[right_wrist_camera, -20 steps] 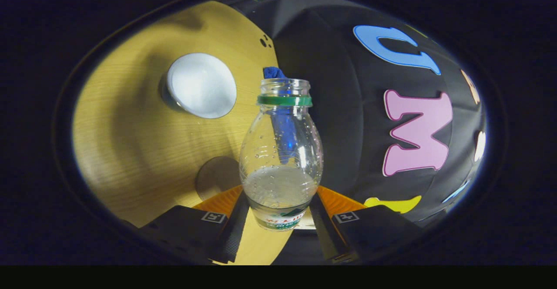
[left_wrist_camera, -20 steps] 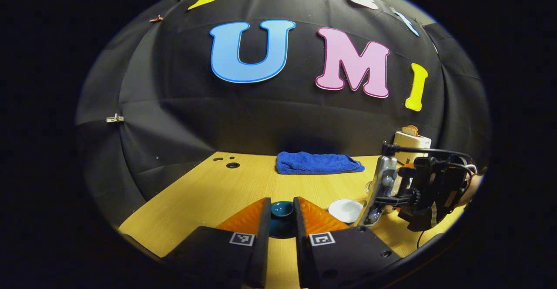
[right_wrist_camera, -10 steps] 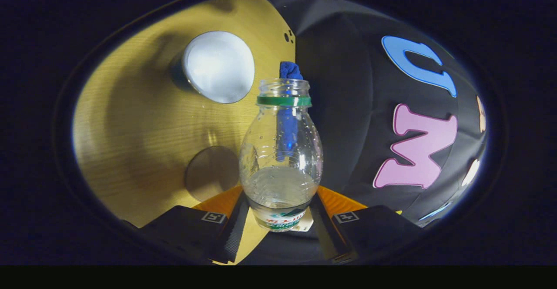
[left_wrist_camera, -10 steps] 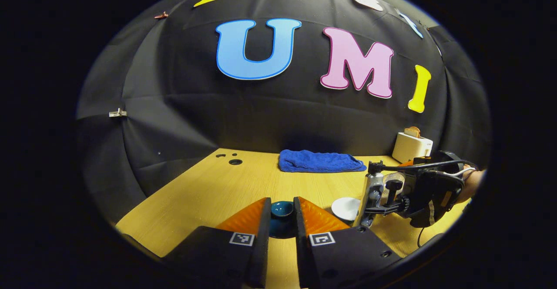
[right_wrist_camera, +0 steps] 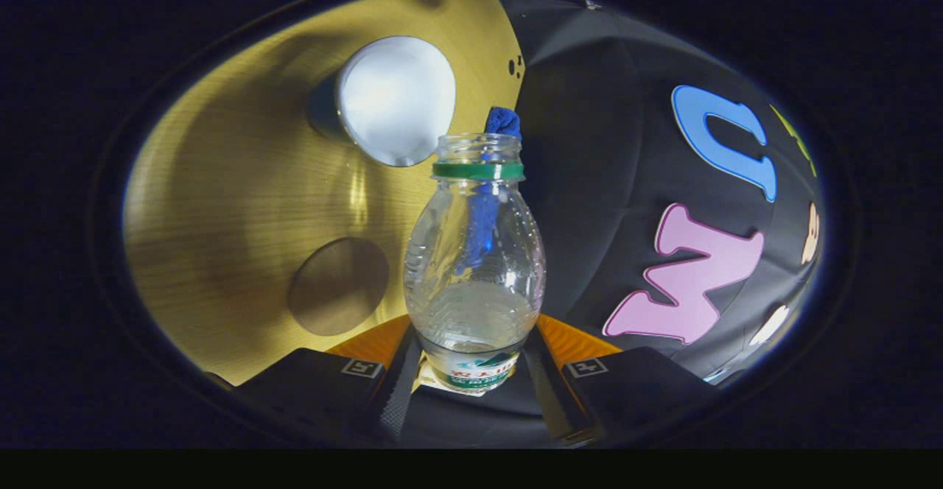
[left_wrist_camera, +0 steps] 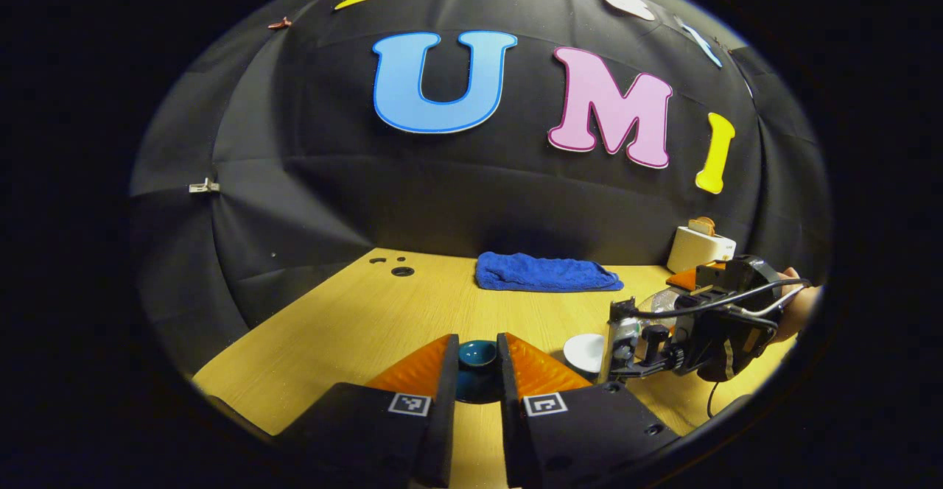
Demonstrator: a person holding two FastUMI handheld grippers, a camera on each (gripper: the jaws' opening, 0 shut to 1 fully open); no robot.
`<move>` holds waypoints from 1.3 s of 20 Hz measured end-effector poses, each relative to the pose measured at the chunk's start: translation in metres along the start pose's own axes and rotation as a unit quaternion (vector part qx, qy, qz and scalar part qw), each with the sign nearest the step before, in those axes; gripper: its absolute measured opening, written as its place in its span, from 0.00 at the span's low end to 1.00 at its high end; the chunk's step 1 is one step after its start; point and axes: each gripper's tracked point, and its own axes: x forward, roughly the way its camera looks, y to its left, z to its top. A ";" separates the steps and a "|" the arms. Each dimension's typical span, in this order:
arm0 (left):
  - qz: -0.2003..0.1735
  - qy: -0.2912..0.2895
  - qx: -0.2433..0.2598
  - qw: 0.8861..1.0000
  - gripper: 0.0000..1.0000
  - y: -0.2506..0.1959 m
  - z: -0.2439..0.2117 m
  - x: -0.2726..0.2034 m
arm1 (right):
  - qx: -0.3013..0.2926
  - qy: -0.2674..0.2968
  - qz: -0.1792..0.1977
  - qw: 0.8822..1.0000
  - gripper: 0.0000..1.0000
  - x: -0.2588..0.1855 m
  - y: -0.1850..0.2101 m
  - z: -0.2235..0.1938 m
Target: Open the teacup lid with one hand, grasp the water bottle and pour water into the teacup with the other hand; after pouring, place the water bottle on the coaster and then close the teacup lid.
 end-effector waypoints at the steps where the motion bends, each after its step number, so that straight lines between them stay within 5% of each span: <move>1: 0.000 0.000 0.000 1.000 0.31 0.000 0.000 0.000 | -0.007 -0.001 -0.004 1.000 0.75 -0.001 -0.002 0.000; 26: -0.002 -0.006 -0.007 1.000 0.31 -0.001 -0.001 -0.010 | -0.123 -0.030 -0.102 0.987 0.71 0.002 -0.022 0.006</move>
